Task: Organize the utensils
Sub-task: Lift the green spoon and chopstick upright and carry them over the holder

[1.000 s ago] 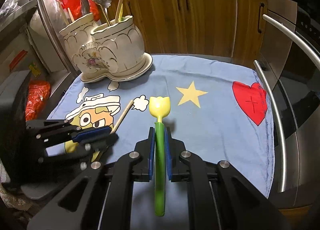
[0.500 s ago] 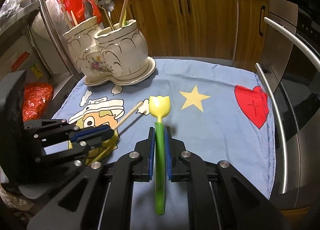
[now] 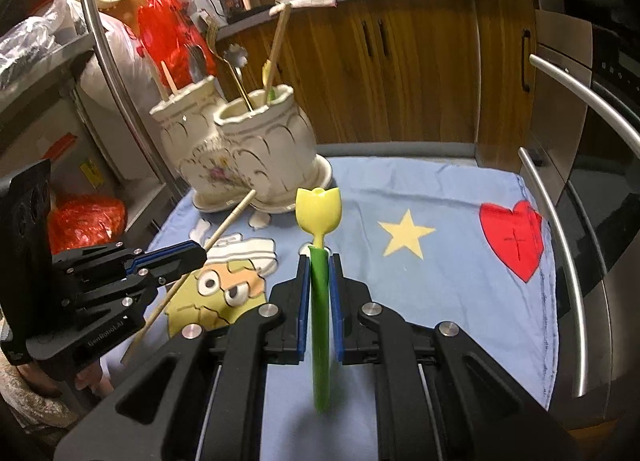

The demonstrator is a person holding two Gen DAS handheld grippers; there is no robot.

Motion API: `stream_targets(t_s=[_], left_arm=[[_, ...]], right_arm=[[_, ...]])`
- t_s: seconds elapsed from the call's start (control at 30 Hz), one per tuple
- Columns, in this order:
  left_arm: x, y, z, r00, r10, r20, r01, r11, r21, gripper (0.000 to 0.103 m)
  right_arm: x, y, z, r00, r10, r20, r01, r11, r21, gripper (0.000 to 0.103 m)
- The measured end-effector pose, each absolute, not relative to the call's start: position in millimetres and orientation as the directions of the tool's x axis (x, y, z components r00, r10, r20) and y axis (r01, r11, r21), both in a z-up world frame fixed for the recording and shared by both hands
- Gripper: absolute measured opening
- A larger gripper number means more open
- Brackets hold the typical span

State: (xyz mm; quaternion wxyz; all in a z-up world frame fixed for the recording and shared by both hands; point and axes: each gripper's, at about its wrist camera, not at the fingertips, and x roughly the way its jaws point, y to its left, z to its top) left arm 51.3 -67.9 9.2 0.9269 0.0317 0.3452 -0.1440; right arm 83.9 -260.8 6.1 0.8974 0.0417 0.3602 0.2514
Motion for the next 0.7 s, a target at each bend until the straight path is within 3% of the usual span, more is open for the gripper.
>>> stream_targets(t_s=[0.7], left_arm=[[34,-6,82,0.867,-0.273,-0.417,0.267,0.961,-0.073,0.005]], right_arm=[[94,-230,62,0.717,0.563,-0.411,-0.486,0.826,0.283,0.009]])
